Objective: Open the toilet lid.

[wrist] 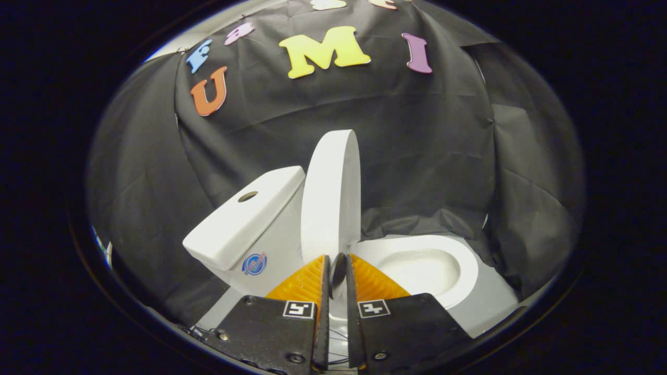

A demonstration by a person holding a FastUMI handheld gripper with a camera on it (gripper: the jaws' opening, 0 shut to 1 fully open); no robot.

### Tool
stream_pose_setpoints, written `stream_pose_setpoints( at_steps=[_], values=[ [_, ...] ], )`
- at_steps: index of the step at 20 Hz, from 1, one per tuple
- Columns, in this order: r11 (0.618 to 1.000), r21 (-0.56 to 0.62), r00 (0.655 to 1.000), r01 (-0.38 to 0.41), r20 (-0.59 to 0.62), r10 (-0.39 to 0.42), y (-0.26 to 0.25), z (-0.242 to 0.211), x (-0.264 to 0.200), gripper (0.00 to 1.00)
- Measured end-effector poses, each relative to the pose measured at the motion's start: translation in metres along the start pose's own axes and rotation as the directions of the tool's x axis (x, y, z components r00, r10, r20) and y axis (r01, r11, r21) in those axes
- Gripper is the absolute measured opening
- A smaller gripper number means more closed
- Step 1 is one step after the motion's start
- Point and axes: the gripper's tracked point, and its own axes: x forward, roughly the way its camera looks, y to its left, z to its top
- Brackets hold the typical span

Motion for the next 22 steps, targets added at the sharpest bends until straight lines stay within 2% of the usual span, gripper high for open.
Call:
stream_pose_setpoints(
  at_steps=[22],
  values=[
    [0.989, -0.139, 0.998, -0.054, -0.013, 0.053, 0.072, -0.009, 0.023, 0.20]
  ],
)
